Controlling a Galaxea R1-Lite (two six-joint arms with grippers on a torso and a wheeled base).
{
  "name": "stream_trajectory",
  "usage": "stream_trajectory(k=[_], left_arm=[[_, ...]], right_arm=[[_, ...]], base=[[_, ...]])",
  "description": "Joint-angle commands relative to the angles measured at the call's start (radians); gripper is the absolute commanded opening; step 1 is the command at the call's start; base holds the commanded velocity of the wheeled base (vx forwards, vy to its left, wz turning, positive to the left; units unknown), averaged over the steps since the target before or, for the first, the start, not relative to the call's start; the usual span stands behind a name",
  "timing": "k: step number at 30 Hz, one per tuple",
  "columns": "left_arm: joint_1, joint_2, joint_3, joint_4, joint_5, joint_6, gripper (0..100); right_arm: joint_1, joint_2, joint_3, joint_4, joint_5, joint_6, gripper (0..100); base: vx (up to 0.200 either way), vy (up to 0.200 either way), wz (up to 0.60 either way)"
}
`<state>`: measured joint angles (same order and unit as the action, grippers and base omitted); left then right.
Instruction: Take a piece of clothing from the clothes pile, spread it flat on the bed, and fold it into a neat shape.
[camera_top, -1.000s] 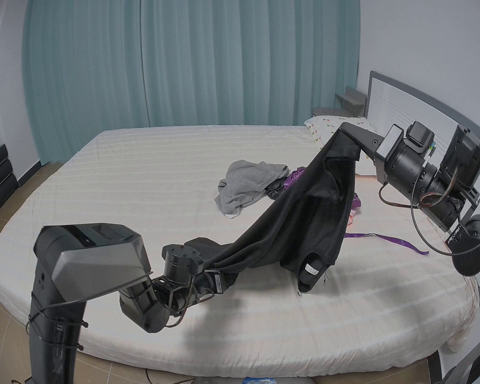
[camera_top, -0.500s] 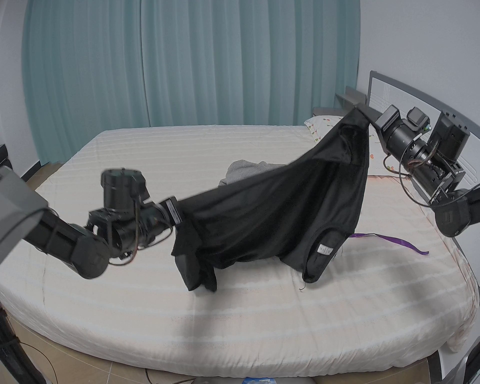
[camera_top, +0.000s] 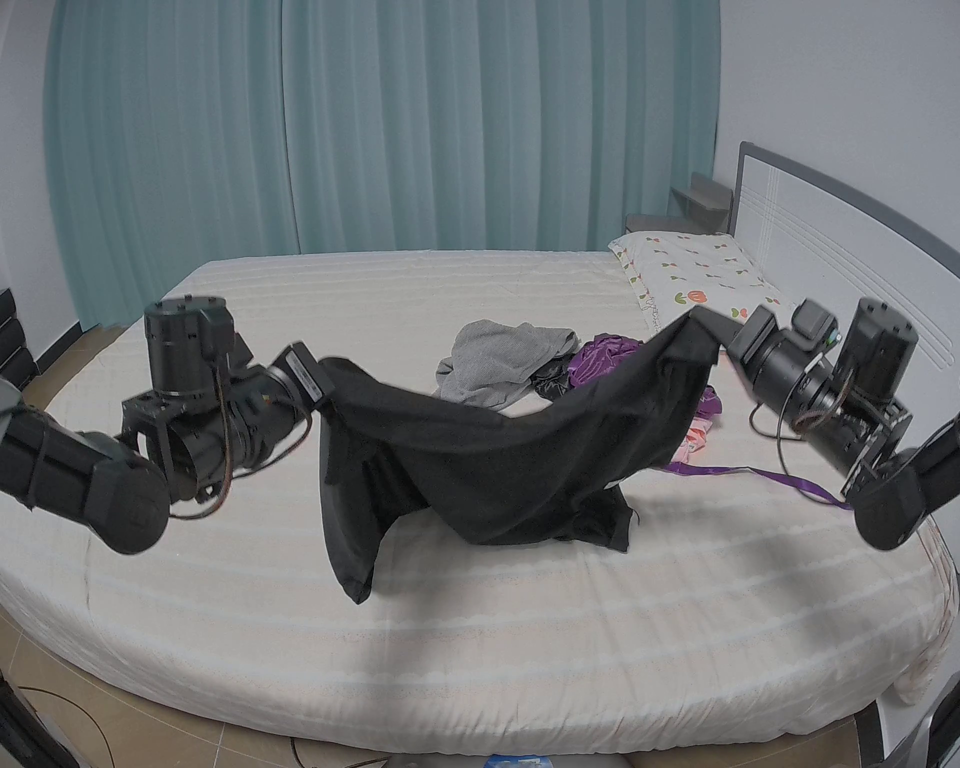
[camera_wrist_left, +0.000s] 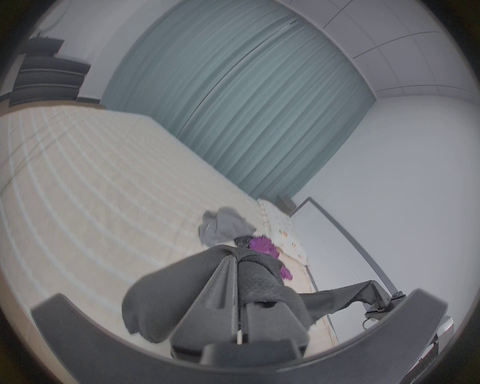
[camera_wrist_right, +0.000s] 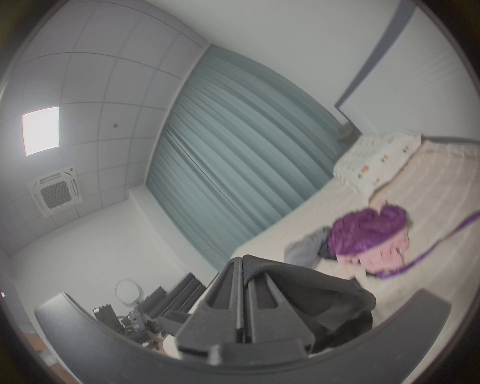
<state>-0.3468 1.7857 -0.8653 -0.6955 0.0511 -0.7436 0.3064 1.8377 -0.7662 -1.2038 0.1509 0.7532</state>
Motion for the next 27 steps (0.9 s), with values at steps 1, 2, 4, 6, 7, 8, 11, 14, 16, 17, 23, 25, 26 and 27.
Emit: stream_trajectory(k=[1,2,4,6,7,8,11,14,16,17,23,25,26,27], left_arm=[[-0.049,0.087,0.160,-0.064,-0.005,-0.049,0],[-0.050,0.103,0.175,-0.078,-0.005,-0.051,0],[-0.055,0.126,0.192,-0.102,-0.004,-0.059,0],[-0.057,0.141,0.206,-0.131,-0.004,-0.089,0],[-0.060,0.150,0.215,-0.156,-0.008,-0.125,0],[-0.060,0.155,0.220,-0.168,-0.010,-0.137,0],[-0.060,0.170,0.244,-0.187,-0.010,-0.149,0],[-0.067,0.165,0.284,-0.190,-0.007,-0.151,0],[-0.080,0.161,0.308,-0.191,-0.008,-0.151,0],[-0.083,0.161,0.310,-0.194,-0.007,-0.151,0],[-0.081,0.175,0.304,-0.203,-0.007,-0.152,0],[-0.077,0.176,0.302,-0.203,-0.007,-0.151,0],[-0.075,0.176,0.301,-0.203,-0.008,-0.151,0],[-0.075,0.178,0.301,-0.203,-0.008,-0.151,0]], right_arm=[[0.092,0.123,0.159,-0.057,-0.011,0.034,0],[0.097,0.137,0.166,-0.059,-0.014,0.049,0],[0.097,0.163,0.162,-0.062,-0.022,0.066,0],[0.097,0.176,0.159,-0.062,-0.031,0.074,0],[0.099,0.183,0.160,-0.062,-0.034,0.074,0],[0.099,0.183,0.165,-0.062,-0.034,0.074,0],[0.117,0.183,0.173,-0.062,-0.034,0.075,0],[0.129,0.181,0.182,-0.062,-0.045,0.077,0],[0.148,0.172,0.182,-0.063,-0.057,0.075,0],[0.155,0.167,0.182,-0.063,-0.062,0.075,0],[0.168,0.158,0.185,-0.063,-0.086,0.074,0],[0.168,0.160,0.185,-0.063,-0.086,0.074,0],[0.168,0.158,0.185,-0.063,-0.088,0.074,0],[0.168,0.157,0.185,-0.063,-0.088,0.074,0]], base=[[0.000,0.000,0.00],[0.000,0.000,0.00],[0.000,0.000,0.00],[0.000,0.000,0.00],[0.000,0.000,0.00],[0.000,0.000,0.00],[0.000,0.000,0.00],[0.000,0.000,0.00],[0.000,0.000,0.00],[0.000,0.000,0.00],[-0.067,0.000,0.00],[-0.200,0.000,0.00],[-0.200,0.000,0.00],[-0.200,0.000,0.00]])
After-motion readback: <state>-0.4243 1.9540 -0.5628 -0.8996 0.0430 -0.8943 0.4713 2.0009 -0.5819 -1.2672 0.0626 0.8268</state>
